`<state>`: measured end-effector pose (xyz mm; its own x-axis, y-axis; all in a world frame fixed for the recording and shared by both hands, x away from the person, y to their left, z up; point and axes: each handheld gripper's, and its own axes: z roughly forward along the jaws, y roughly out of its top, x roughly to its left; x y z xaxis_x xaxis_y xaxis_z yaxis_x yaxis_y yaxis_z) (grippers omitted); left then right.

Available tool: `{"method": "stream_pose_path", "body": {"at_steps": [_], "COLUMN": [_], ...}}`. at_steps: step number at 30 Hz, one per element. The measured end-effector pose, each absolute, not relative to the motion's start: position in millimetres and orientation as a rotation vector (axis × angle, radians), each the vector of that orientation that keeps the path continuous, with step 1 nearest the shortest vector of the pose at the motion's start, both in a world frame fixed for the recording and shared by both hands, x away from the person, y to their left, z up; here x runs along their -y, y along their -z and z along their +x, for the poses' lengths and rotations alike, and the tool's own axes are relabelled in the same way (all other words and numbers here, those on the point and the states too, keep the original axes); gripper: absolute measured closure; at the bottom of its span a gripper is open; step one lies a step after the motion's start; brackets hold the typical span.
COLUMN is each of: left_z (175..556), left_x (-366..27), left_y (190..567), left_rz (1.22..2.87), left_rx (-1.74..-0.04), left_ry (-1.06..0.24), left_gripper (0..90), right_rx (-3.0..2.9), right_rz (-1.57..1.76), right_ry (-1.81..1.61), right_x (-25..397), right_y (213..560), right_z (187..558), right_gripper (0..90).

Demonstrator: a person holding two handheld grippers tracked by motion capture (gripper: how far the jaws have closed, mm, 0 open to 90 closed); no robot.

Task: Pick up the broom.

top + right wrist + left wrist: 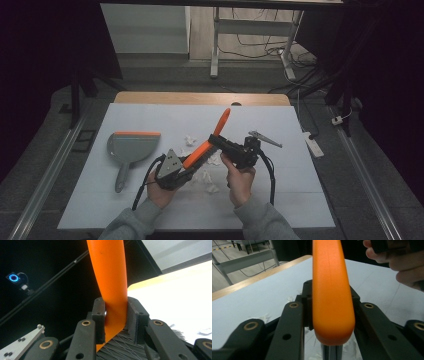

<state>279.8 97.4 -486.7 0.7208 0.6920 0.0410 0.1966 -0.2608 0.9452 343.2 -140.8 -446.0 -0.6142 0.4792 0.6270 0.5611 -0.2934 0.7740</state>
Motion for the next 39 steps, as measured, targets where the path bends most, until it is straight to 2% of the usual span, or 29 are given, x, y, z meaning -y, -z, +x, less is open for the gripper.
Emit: {"method": "stream_pose_path", "body": {"at_steps": [3, 4, 5, 11, 22, 23, 26, 27, 29, 39], "left_z": [279.3, 278.7, 279.8, 283.9, 286.5, 286.6, 288.1, 289.0, 289.9, 300.2], "left_x": [-95.5, -96.2, -96.6, -101.9, -107.1, -107.9, -111.5, -113.3, -119.4, -145.0], "left_y": [490.8, 491.4, 490.9, 487.2, 482.0, 481.6, 479.3, 478.3, 476.0, 465.7], "left_rz": [1.81, 1.784, 1.773, 1.784, 1.826, 1.827, 1.845, 1.849, 1.863, 2.017], "left_rx": [-0.701, -0.706, -0.714, -0.719, -0.717, -0.717, -0.714, -0.715, -0.718, -0.734], "left_ry": [-0.572, -0.577, -0.557, -0.477, -0.451, -0.455, -0.448, -0.442, -0.445, -0.308], "left_gripper": [68.7, 76.2, 77.6, 80.2, 80.3, 80.3, 80.3, 80.3, 80.2, 80.2], "right_rx": [1.811, 1.784, 1.782, 1.761, 1.758, 1.766, 1.895, 1.895, 2.038, 2.447], "right_rz": [-1.358, -1.354, -1.357, -1.362, -1.357, -1.357, -1.339, -1.339, -1.317, -1.084], "right_ry": [2.079, 2.083, 2.086, 2.072, 2.06, 2.058, 2.081, 2.081, 2.074, 1.884], "right_x": [141.4, 142.8, 142.9, 143.4, 142.4, 141.6, 141.2, 141.2, 149.2, 176.8], "right_y": [447.0, 446.7, 445.9, 448.2, 450.1, 450.3, 448.6, 448.6, 443.9, 432.1], "right_z": [343.8, 344.3, 343.6, 346.1, 347.3, 347.6, 347.9, 347.9, 343.9, 335.1], "right_gripper": [69.8, 69.8, 69.8, 69.5, 68.4, 67.6, 51.3, 51.3, 43.8, 39.4]}}
